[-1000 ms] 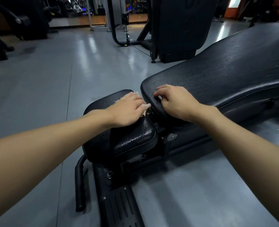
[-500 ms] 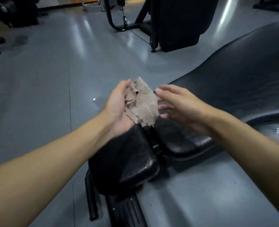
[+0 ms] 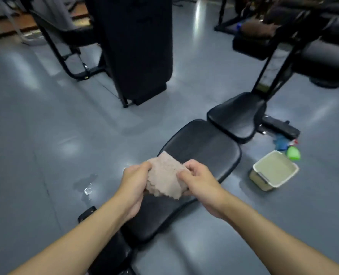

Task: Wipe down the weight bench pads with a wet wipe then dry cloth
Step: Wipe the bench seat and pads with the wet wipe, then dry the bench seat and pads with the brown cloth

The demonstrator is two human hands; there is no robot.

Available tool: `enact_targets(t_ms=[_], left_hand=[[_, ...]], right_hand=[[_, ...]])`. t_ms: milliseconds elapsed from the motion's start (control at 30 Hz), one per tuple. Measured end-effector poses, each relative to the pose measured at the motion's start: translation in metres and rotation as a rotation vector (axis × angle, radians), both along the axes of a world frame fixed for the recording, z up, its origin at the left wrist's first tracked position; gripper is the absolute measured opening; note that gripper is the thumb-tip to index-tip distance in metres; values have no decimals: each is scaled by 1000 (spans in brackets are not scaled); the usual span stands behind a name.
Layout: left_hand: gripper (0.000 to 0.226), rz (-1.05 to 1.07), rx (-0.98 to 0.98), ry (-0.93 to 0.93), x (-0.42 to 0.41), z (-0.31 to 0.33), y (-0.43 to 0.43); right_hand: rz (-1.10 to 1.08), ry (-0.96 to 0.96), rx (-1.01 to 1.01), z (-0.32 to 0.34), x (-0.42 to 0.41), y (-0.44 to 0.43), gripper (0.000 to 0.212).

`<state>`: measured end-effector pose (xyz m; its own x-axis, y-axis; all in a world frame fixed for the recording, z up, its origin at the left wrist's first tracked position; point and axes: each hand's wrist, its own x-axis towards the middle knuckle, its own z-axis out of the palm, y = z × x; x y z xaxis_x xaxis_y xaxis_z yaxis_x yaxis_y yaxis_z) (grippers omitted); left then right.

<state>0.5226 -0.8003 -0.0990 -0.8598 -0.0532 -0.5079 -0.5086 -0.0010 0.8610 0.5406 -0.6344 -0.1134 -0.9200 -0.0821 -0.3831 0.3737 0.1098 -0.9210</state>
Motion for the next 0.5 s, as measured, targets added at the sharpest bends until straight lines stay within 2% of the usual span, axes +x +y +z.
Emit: enact_targets(t_ms=[100,200,367,500], left_hand=[[25,-110,45,-21,-9,74,81],[21,-273,50,45,-25,129,147],[16,-414,5,149,-72,180,225],[22,-514,-9,220,-134,198,279]], right_hand=[[-126,-14,13,72,4,79,19],[-213,7,-11,130,-4,145,23],[-362,42,64,186,-36,217,16],[-452,87,113,214,-88,270,16]])
